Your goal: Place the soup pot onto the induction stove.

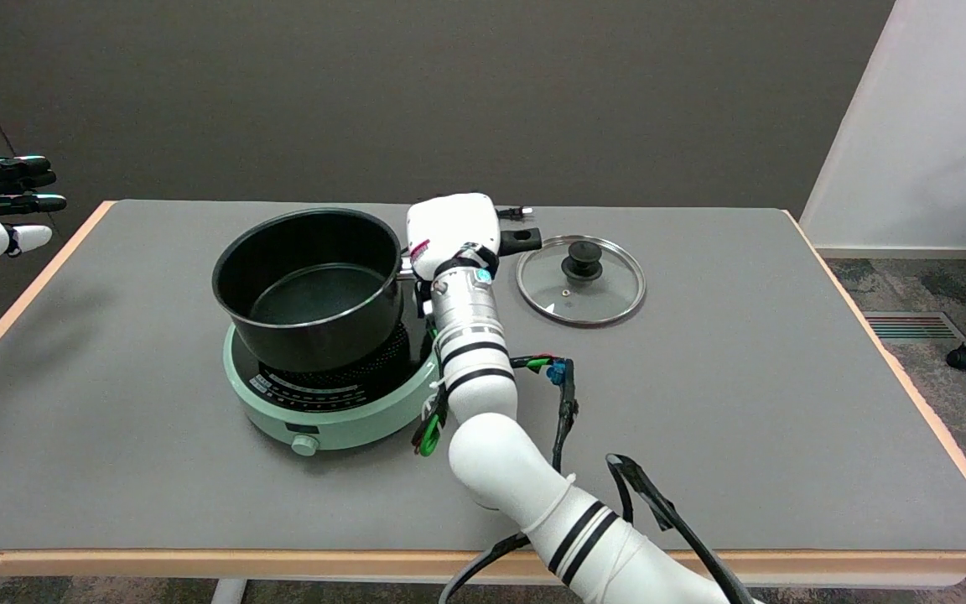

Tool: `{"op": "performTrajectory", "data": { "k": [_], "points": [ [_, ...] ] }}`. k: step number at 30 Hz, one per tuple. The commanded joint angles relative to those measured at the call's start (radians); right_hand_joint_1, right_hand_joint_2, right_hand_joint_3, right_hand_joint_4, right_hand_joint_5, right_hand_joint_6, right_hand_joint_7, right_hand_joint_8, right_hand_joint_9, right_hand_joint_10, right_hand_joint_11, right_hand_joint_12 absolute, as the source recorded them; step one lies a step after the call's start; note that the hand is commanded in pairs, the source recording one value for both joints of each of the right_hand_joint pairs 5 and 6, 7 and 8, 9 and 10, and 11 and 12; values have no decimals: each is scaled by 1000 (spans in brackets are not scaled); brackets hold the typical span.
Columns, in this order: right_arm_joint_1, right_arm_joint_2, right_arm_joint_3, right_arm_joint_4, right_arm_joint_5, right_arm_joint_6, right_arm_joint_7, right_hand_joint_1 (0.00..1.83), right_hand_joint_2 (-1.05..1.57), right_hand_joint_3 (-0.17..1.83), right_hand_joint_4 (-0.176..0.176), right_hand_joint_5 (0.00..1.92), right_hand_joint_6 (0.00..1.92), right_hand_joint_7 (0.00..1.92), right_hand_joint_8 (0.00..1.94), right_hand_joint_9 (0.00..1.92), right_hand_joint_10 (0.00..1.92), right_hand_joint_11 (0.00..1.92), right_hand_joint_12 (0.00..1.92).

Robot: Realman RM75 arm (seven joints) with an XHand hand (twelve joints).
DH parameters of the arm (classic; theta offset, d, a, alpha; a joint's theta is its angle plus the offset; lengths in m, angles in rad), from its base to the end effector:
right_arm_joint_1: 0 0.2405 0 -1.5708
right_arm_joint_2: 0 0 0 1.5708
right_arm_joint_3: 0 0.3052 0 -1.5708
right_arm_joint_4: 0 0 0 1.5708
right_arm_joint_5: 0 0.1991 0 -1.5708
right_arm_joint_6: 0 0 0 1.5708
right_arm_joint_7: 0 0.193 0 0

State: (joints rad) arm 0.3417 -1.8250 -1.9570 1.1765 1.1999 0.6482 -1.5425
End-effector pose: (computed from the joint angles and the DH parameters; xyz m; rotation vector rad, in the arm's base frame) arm -0.2398 -0.4651 0.1121 1.3626 0.2773 -0.0275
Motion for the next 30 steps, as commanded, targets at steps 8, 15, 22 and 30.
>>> {"op": "performTrajectory", "data": {
  "k": [8,15,22,30],
  "points": [
    [-26,7,-2,-61,-184,33,214,990,1232,772,-63,1834,1834,1834,1834,1834,1834,1834,1834],
    [-25,23,2,-63,-184,31,247,991,1228,775,-62,1835,1835,1835,1835,1835,1835,1835,1835],
    [-8,44,3,-85,-184,33,293,990,1225,778,-62,1836,1836,1836,1836,1836,1836,1836,1836],
    [8,45,5,-115,-184,35,312,990,1225,778,-62,1837,1837,1837,1837,1837,1837,1837,1837]
  ]
}}
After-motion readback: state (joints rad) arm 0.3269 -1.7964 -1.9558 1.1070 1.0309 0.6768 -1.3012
